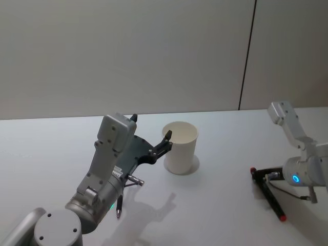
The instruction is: Place the pen into the pen holder.
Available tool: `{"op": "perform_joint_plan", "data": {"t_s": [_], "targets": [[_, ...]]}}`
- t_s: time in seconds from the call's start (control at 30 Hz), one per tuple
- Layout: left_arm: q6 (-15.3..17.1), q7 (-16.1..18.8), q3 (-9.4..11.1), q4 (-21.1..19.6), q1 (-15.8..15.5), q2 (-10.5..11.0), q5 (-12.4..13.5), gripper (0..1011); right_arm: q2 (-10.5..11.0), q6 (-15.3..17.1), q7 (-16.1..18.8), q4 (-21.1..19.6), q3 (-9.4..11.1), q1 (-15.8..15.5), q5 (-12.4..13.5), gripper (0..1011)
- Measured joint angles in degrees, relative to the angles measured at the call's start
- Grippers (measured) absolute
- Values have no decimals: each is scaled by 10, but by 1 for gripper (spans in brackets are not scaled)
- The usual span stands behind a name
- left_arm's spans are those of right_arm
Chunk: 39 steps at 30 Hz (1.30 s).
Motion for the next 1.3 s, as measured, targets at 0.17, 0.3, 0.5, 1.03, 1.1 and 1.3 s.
{"op": "perform_joint_plan", "data": {"t_s": [0.17, 0.3, 0.5, 1.03, 1.1, 1.3], "targets": [[0, 0, 0, 0, 0, 0, 0, 1000, -1, -1, 1, 1, 0, -2, -2, 166], [0, 0, 0, 0, 0, 0, 0, 1000, -1, -4, 2, 1, 0, -3, -2, 166], [0, 0, 0, 0, 0, 0, 0, 1000, -1, -16, 4, -2, 0, -8, -3, 166], [0, 0, 0, 0, 0, 0, 0, 1000, 9, -99, 19, -46, 4, -30, -4, 165], [0, 0, 0, 0, 0, 0, 0, 1000, 11, -116, 21, -55, 5, -35, -4, 165], [0, 0, 0, 0, 0, 0, 0, 1000, 17, -162, 25, -76, 7, -47, -4, 165]]}}
